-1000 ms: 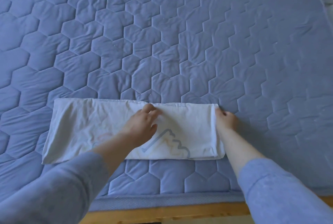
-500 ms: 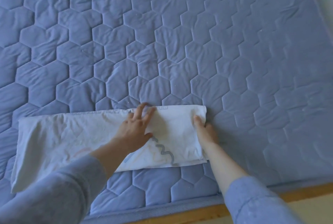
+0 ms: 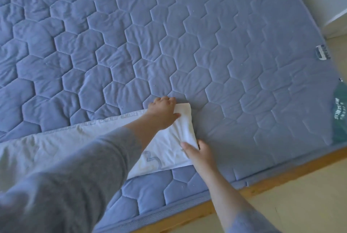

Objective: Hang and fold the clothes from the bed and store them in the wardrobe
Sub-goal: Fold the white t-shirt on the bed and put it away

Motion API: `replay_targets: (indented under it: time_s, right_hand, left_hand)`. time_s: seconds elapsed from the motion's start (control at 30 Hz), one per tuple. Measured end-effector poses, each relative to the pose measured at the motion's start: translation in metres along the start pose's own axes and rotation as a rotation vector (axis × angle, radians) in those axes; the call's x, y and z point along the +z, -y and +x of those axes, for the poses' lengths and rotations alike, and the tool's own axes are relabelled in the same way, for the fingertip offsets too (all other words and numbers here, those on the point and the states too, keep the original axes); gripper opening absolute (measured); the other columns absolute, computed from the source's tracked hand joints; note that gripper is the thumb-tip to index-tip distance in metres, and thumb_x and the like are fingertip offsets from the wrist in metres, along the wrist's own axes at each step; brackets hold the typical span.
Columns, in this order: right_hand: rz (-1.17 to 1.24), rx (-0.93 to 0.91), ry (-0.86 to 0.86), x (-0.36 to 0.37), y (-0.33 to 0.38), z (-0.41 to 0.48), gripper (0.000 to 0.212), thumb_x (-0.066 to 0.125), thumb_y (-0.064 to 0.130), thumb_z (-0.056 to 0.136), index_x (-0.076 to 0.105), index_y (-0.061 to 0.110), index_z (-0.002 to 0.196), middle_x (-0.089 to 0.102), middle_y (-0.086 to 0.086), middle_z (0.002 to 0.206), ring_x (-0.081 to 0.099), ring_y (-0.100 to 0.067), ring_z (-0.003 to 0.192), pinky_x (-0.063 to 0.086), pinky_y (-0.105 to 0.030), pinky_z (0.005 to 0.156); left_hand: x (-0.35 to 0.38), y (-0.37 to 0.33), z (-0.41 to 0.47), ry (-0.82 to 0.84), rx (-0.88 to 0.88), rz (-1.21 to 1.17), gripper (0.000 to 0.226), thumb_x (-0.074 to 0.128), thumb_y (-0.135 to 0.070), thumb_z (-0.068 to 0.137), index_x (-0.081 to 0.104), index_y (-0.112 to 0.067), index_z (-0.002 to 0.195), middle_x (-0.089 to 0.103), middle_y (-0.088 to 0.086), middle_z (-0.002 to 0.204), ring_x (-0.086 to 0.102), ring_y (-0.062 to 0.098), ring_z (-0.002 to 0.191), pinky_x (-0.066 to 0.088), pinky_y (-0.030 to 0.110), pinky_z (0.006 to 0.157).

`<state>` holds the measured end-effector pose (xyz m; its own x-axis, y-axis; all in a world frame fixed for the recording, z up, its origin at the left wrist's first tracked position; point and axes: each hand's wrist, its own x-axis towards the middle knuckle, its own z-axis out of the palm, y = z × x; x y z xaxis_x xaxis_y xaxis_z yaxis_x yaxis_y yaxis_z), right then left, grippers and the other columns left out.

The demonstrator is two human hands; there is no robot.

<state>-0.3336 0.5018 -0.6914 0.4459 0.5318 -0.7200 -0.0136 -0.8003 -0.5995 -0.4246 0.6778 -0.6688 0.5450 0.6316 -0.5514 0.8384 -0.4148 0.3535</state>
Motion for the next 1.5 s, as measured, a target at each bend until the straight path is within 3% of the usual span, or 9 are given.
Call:
replay_targets:
  time_s: [0.2,0.4,0.6,0.8,1.0,1.17,1.27,1.43,1.5]
  right_hand:
    - [0.089,0.002,-0.021,0.0,0.002,-0.023,0.015,0.071,0.026,0.081,0.068,0.022,0.095,0.073,0.006,0.09,0.068,-0.011,0.085,0.055,-0.031,0.076]
    - [0.126,-0.092,-0.079,0.002,0.016,-0.061,0.009,0.069,0.022,0.077,0.065,0.025,0.084,0.07,0.011,0.077,0.064,-0.004,0.066,0.046,-0.017,0.052]
    - [0.133,-0.21,-0.084,0.022,0.056,-0.11,0.011,0.068,0.025,0.072,0.061,0.025,0.08,0.066,0.005,0.073,0.057,-0.006,0.057,0.043,-0.017,0.047]
    - [0.102,-0.347,-0.025,0.064,0.097,-0.158,0.01,0.068,0.024,0.073,0.063,0.029,0.08,0.065,0.009,0.069,0.054,-0.002,0.054,0.041,-0.015,0.048]
    - [0.025,-0.462,0.067,0.128,0.124,-0.197,0.01,0.066,0.021,0.075,0.059,0.028,0.079,0.056,0.009,0.062,0.047,-0.003,0.054,0.039,-0.016,0.049]
    - [-0.047,-0.488,0.174,0.189,0.129,-0.223,0.009,0.064,0.021,0.074,0.058,0.026,0.077,0.053,0.014,0.059,0.045,-0.003,0.054,0.038,-0.018,0.051]
    - [-0.099,-0.494,0.221,0.226,0.126,-0.233,0.009,0.064,0.021,0.073,0.057,0.026,0.075,0.056,0.014,0.061,0.046,-0.002,0.055,0.039,-0.017,0.053]
    - [-0.246,-0.521,0.233,0.283,0.12,-0.237,0.01,0.065,0.018,0.074,0.061,0.022,0.083,0.064,0.008,0.076,0.057,-0.009,0.07,0.05,-0.028,0.065]
    - [-0.3,-0.536,0.236,0.301,0.114,-0.235,0.01,0.064,0.016,0.076,0.062,0.019,0.086,0.065,0.007,0.08,0.058,-0.012,0.076,0.051,-0.032,0.072]
  left_hand:
    - [-0.011,-0.011,0.008,0.078,0.081,-0.089,0.045,0.057,-0.027,0.093,0.046,-0.017,0.135,0.051,0.007,0.132,0.051,0.029,0.117,0.043,0.033,0.083]
    - [-0.041,-0.001,-0.025,-0.08,0.152,-0.173,0.012,0.06,-0.022,0.089,0.062,-0.011,0.095,0.056,0.001,0.095,0.056,0.023,0.094,0.043,0.03,0.071]
    - [-0.086,0.032,-0.082,-0.233,0.169,-0.155,0.011,0.062,-0.02,0.088,0.06,-0.011,0.083,0.054,0.005,0.091,0.053,0.024,0.092,0.041,0.033,0.073]
    - [-0.112,0.097,-0.136,-0.319,0.06,-0.203,0.014,0.06,-0.013,0.089,0.066,-0.013,0.101,0.048,0.006,0.108,0.055,0.025,0.092,0.047,0.038,0.083]
    - [-0.119,0.17,-0.187,-0.385,-0.052,-0.229,0.014,0.06,-0.013,0.089,0.063,-0.015,0.103,0.044,0.006,0.104,0.057,0.029,0.08,0.042,0.031,0.068]
    - [-0.113,0.236,-0.227,-0.374,-0.159,-0.225,0.013,0.056,-0.014,0.091,0.06,-0.019,0.103,0.042,0.005,0.102,0.054,0.03,0.08,0.042,0.033,0.069]
    - [-0.106,0.276,-0.247,-0.328,-0.213,-0.214,0.013,0.05,-0.009,0.091,0.056,-0.018,0.097,0.055,0.01,0.099,0.06,0.032,0.08,0.048,0.036,0.067]
    - [-0.089,0.318,-0.26,-0.317,-0.374,-0.58,0.027,0.037,0.003,0.083,0.055,-0.018,0.084,0.065,0.008,0.064,0.063,0.023,0.053,0.046,0.016,0.043]
    - [-0.081,0.328,-0.258,-0.381,-0.412,-0.727,0.029,0.038,0.002,0.082,0.063,-0.012,0.086,0.066,0.01,0.069,0.067,0.028,0.064,0.056,0.023,0.058]
